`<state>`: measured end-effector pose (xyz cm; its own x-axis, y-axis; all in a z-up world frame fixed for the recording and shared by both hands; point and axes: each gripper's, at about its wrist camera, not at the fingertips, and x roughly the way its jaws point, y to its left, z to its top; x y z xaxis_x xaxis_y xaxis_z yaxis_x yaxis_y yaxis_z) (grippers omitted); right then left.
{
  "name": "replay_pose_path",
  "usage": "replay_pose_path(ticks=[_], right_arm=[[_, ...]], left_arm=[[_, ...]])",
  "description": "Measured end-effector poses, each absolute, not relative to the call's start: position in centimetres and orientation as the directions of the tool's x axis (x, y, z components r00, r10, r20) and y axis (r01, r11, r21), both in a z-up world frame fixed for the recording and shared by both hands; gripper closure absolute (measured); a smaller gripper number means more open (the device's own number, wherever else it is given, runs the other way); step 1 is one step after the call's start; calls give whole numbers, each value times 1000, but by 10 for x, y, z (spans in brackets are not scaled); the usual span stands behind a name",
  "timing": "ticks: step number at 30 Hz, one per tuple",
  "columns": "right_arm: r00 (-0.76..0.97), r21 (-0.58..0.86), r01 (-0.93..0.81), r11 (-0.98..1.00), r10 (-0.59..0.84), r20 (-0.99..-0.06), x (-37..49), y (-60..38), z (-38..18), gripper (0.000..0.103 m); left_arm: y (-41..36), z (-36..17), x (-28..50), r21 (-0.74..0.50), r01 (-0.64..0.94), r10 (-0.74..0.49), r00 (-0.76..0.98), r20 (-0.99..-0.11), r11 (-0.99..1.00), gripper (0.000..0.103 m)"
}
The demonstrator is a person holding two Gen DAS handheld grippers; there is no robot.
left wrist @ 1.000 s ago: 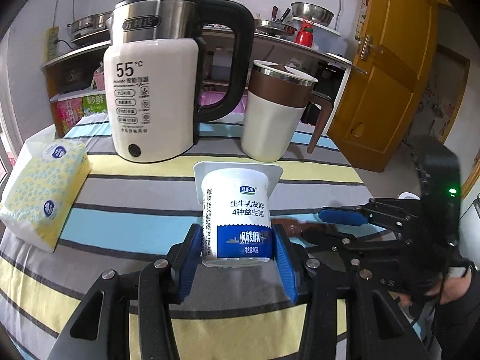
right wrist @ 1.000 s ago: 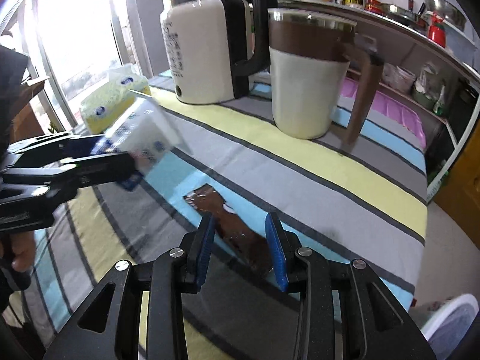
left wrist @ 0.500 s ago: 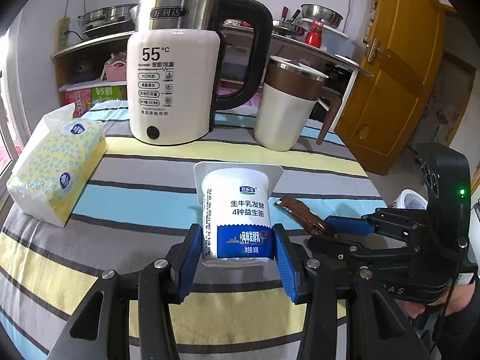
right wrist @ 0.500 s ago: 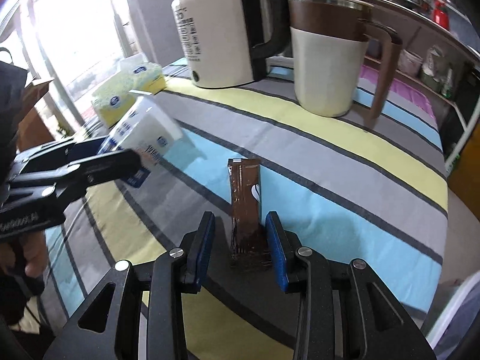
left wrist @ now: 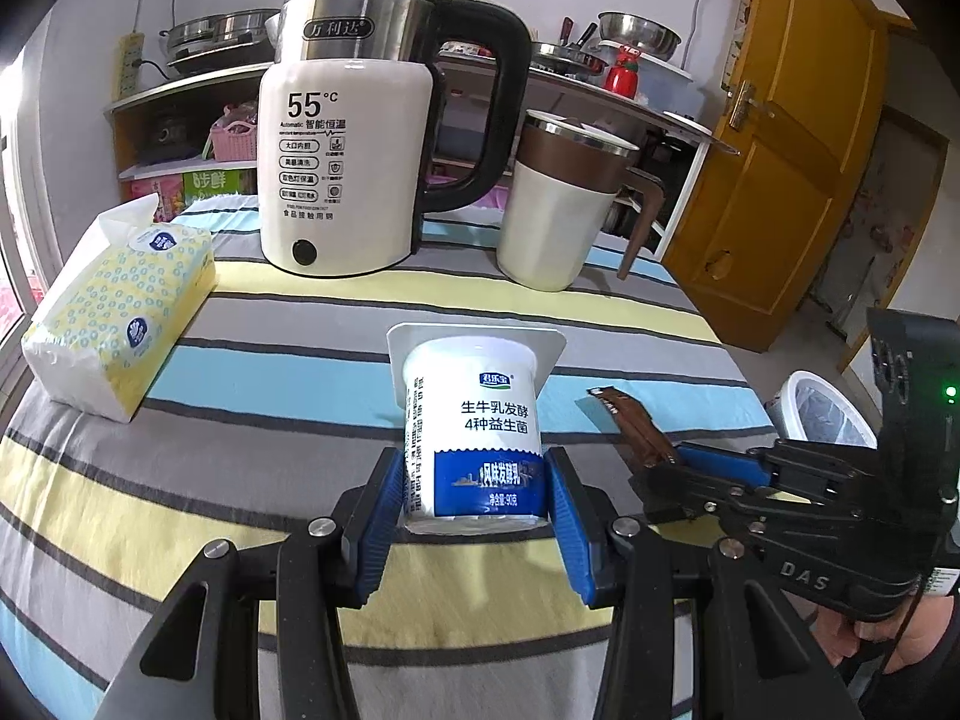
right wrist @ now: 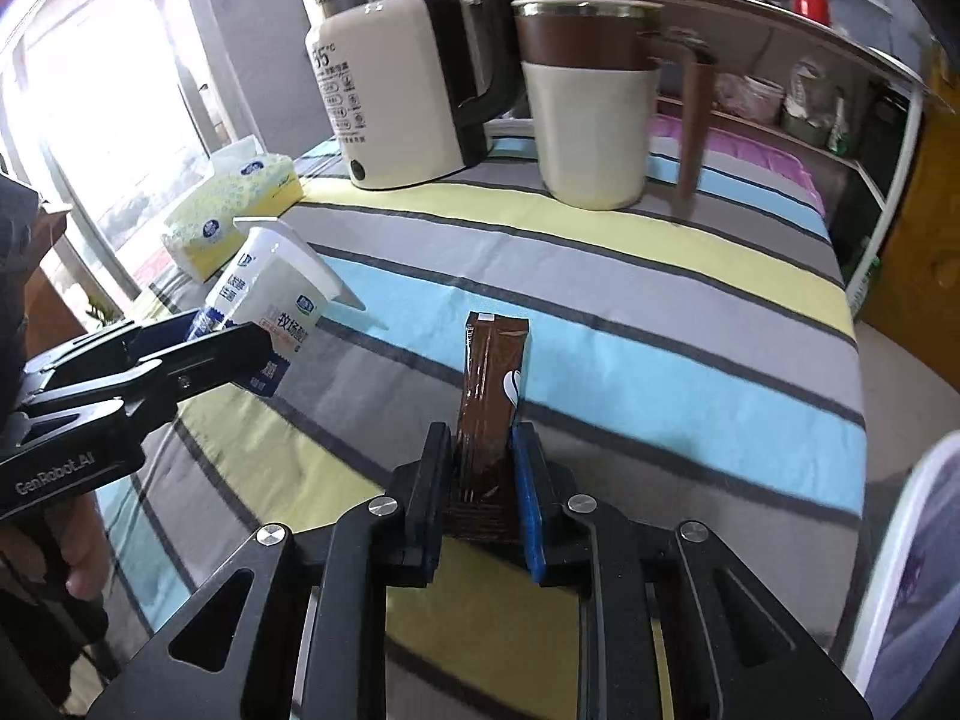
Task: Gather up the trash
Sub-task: 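Carry the yogurt tub and wrapper over the bin with both tools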
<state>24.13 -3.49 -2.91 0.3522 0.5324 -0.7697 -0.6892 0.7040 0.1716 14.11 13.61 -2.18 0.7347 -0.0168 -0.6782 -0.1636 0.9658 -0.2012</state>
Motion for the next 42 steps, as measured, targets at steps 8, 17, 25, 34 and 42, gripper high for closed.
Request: replay_pose_path(ticks=[8,17,25,34,42], right_arm=[[400,185,-664,724,553,-731,206,-66,-8,81],[455,195,-641,742,573,-681,169,-98,18,81],[500,189,-619,763,568,-654,147,-121,29,81],[547,189,-579,793,550,-631,139,-148,37,81],[586,193,-532,825,523,-619,141,-176,40,81]], left_arm=[[109,-13,119,-208,-135,-35,755,-655,969,56],[77,3,92,-215,-81,-73,777,-625,973,56],[50,14,79,-211,-22,-113,787,-606,977,56],[24,22,78,-198,30,-145,790,-596,980,56],[-2,23,87,-190,83,-182,780,-598,978,56]])
